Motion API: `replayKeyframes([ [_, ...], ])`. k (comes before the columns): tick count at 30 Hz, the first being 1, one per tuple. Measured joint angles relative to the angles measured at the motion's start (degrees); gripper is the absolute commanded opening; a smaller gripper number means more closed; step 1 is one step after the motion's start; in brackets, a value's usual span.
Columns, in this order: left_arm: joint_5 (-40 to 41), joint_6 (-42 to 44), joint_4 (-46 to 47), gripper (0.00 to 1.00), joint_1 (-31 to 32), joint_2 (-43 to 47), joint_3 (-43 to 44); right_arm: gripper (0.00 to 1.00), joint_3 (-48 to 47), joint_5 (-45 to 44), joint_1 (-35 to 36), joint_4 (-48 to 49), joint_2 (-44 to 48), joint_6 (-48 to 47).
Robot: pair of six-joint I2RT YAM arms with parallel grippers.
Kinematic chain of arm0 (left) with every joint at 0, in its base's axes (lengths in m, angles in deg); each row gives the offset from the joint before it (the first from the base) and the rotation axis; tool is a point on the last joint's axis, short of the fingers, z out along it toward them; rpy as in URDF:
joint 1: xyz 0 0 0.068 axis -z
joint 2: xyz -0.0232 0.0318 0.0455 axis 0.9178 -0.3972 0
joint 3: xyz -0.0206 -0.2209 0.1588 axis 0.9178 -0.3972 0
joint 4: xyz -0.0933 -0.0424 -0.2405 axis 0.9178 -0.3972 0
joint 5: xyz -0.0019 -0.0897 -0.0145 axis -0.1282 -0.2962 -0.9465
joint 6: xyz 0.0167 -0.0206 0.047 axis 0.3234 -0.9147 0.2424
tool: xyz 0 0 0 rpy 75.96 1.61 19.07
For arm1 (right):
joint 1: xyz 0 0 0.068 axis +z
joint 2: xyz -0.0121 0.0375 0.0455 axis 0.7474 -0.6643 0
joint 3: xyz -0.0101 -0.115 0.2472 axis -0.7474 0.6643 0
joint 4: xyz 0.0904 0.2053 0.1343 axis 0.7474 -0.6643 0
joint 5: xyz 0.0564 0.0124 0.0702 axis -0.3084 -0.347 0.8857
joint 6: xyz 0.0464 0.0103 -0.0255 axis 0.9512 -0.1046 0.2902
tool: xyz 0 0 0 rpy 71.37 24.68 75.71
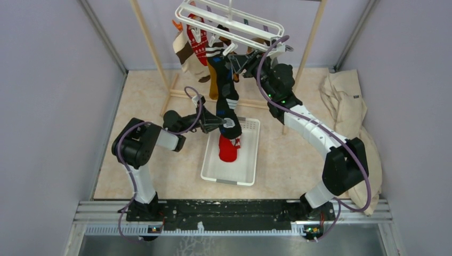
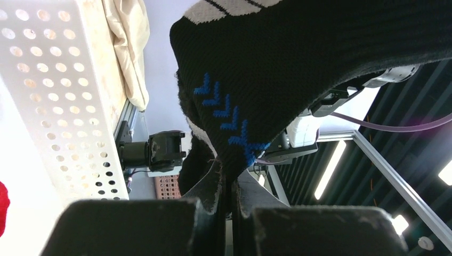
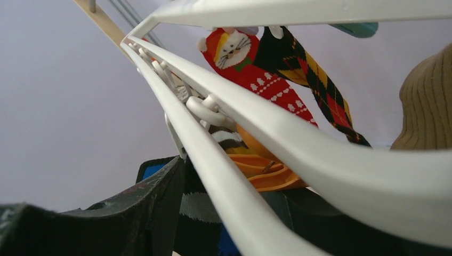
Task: Remove the socks clipped to the hanger
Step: Remove the sock from the hanger.
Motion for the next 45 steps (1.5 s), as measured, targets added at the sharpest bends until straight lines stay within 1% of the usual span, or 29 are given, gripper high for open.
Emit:
replayKeyframes([
  [12,0.55,0.11,0.0,0.01,0.81,-1.2,0.57,0.51,-1.38,0.39,0.46,1.86,-0.09,0.04],
  [24,1.16,1.14,0.04,0.0,2.62,-1.22,0.85,0.51,-7.37,-0.09,0.9,1.49,-2.8,0.11],
  [29,1.38,1.55,0.15,0.0,2.95,-1.51,0.87,0.5,-8.48,-0.11,0.92,0.87,-3.82,0.13],
  [35,1.51,1.81,0.15,0.0,3.48,-2.16,1.51,0.44,-8.48,-0.11,0.94,0.85,-3.82,0.13],
  [45,1.6,2.34,0.17,0.0,3.8,-2.19,1.62,0.3,-9.57,-0.13,0.94,0.57,-4.55,0.13],
])
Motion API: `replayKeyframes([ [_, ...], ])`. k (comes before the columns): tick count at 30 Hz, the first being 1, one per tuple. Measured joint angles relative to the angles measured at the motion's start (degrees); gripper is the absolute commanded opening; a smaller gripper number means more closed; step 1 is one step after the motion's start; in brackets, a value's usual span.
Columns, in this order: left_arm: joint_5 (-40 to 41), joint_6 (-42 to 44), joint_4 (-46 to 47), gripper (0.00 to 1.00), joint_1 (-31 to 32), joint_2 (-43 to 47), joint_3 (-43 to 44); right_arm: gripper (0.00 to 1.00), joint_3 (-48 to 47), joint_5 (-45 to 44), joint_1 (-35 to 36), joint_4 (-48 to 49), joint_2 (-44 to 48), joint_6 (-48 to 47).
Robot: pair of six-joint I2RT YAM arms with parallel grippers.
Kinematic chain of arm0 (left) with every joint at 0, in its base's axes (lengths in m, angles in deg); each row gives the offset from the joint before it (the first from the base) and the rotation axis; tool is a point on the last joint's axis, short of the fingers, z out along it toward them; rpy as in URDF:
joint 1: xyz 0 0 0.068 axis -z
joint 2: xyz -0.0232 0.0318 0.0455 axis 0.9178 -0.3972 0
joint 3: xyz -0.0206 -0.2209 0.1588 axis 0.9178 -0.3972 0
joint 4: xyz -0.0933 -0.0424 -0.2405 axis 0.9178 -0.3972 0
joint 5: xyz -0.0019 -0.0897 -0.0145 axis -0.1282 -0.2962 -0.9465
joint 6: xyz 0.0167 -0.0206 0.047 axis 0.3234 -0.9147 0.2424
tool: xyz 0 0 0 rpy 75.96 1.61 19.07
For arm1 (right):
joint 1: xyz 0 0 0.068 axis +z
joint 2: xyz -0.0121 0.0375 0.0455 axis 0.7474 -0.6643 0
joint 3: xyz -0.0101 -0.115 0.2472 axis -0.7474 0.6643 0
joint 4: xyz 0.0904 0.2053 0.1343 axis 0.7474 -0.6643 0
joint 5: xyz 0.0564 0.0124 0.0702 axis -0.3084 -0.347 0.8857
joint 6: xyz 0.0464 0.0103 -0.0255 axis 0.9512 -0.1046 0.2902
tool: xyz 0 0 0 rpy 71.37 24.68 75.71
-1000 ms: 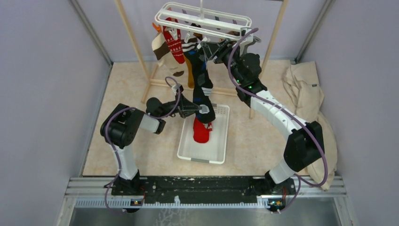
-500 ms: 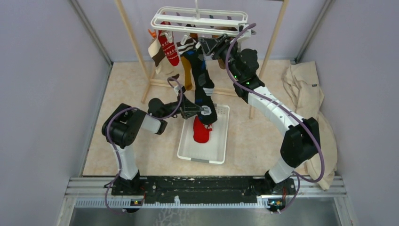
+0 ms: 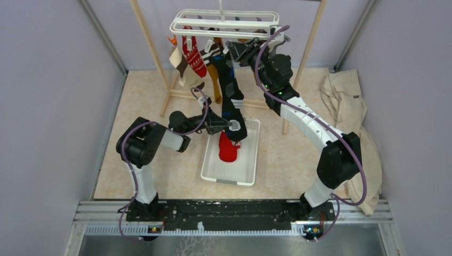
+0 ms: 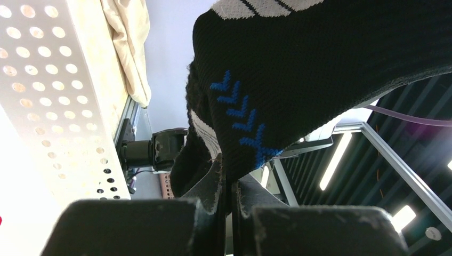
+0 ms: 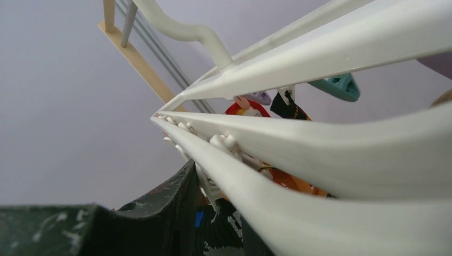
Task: Remove the socks clipped to the hanger
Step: Remove the sock from the hanger.
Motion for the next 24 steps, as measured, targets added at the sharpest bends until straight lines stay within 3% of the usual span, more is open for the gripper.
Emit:
replayKeyframes([
  [5,0.02,0.26,0.02,0.0,0.17,0.0,0.0,0.22,-0.39,0.04,0.0,-0.22,-0.04,0.0],
  [12,0.02,0.37,0.02,0.0,0.2,0.0,0.0,0.0,-0.42,0.09,0.0,-0.28,-0.07,0.02],
  [24,0.0,0.81,0.04,0.0,0.2,0.0,-0.02,0.0,-0.79,0.2,0.0,-0.92,-0.13,0.24],
])
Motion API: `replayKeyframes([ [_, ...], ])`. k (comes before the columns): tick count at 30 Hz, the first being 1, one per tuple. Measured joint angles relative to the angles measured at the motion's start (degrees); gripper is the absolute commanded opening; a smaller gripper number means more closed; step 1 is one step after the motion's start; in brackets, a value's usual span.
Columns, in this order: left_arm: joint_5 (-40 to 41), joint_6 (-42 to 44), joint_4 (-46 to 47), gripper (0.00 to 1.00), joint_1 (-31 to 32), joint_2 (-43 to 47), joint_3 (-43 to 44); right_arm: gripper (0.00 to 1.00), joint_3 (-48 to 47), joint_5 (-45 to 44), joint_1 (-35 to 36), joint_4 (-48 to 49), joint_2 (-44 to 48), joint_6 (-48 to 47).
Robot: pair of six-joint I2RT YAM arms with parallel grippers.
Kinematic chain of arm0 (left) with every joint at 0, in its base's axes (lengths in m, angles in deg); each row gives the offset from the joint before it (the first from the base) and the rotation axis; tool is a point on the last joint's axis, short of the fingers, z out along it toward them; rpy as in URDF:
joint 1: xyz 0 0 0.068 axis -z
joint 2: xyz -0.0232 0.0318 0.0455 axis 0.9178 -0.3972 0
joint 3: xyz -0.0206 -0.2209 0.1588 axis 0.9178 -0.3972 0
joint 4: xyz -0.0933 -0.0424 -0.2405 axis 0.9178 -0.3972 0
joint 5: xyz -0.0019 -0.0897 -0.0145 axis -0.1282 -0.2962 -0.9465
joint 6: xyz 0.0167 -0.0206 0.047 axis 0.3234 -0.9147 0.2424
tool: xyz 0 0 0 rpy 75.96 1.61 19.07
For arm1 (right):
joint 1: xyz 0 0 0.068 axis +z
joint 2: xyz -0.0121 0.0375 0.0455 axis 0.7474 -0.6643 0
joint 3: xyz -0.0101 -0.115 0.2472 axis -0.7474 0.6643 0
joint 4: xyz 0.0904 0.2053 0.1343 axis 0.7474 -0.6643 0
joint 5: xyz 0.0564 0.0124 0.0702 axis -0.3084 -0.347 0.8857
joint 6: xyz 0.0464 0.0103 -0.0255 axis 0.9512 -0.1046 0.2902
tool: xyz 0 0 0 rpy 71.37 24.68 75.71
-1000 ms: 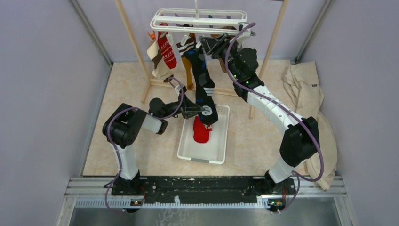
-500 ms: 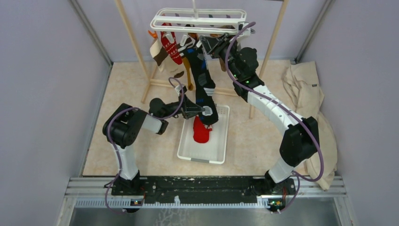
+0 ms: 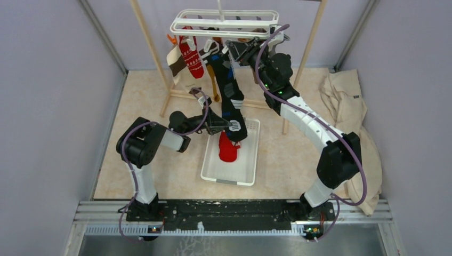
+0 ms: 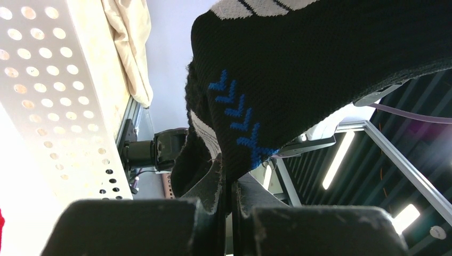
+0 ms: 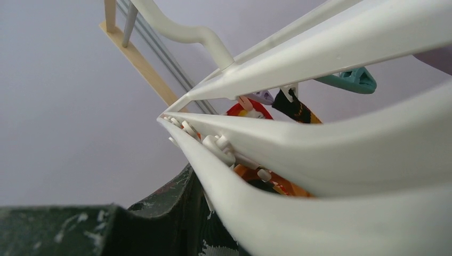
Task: Remove the socks clipped to the hanger
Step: Remove the sock from the hanger.
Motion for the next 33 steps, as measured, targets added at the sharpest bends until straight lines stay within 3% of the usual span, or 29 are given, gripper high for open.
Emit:
replayKeyframes([
  [3,0.02,0.17,0.0,0.0,0.0,0.0,-0.04,0.24,-0.17,0.15,0.0,-0.26,0.0,0.02],
  [12,0.0,0.39,0.02,0.0,0.0,0.0,-0.13,0.46,-1.07,0.76,0.0,-1.33,-0.42,0.17],
  [20,-0.02,0.48,0.0,0.0,0.0,0.0,-0.11,0.49,-1.86,1.09,0.0,-1.49,-0.98,0.2],
  [27,-0.02,0.59,0.02,0.0,0.0,0.0,-0.11,0.6,-1.86,1.22,0.0,-1.49,-0.98,0.17],
  [33,-0.02,0.61,0.02,0.0,0.0,0.0,0.13,0.56,-1.86,1.16,0.0,-1.49,-0.98,0.17],
])
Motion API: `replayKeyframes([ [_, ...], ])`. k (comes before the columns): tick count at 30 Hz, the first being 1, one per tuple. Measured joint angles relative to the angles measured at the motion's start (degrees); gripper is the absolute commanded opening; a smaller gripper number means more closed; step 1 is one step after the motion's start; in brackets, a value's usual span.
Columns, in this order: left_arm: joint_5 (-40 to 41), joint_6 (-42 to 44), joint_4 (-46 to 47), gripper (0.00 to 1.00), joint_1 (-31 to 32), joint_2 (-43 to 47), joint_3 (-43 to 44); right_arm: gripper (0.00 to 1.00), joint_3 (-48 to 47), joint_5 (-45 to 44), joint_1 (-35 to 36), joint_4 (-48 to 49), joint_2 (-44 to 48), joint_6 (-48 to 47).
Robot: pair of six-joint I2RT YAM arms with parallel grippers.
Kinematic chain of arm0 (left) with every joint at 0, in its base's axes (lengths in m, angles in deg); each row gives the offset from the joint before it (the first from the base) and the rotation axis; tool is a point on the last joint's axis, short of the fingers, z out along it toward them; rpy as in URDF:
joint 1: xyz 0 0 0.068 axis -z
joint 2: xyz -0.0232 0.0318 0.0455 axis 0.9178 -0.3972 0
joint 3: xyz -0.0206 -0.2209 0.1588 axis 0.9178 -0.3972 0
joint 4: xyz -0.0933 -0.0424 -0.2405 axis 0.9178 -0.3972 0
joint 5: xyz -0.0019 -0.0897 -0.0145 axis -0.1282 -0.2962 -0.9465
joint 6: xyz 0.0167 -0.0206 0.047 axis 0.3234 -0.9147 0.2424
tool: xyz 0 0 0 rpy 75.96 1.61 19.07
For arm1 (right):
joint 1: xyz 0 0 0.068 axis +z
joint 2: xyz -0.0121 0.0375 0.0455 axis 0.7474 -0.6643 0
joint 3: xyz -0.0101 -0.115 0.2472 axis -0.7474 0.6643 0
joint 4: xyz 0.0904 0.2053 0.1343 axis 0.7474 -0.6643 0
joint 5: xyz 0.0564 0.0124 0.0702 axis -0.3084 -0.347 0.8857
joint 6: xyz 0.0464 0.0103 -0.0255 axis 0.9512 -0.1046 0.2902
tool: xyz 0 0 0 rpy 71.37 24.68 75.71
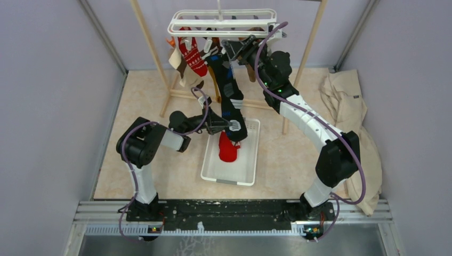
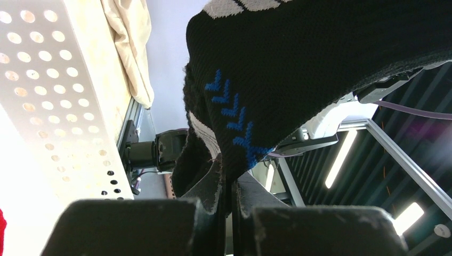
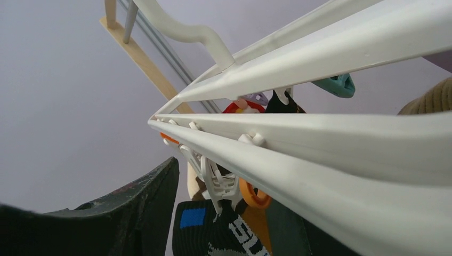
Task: Remove the socks clipped to the hanger
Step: Remove the sock from the hanger.
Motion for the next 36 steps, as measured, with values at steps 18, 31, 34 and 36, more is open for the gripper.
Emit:
replayKeyframes([
  [18,0.0,0.02,0.0,0.0,0.07,0.0,0.15,0.38,0.0,-1.18,0.0,0.02,0.0,0.02],
  [31,0.0,0.02,0.0,0.0,0.55,-0.48,0.2,0.0,0.0,-0.81,-0.55,1.16,0.0,1.75],
  [34,0.0,0.02,0.02,0.0,0.57,-0.48,0.24,0.0,0.0,-0.61,-0.55,1.18,0.0,1.92],
  [36,0.0,0.04,0.02,0.0,0.59,-0.48,0.33,0.0,0.0,-0.61,-0.55,1.2,0.0,1.92],
])
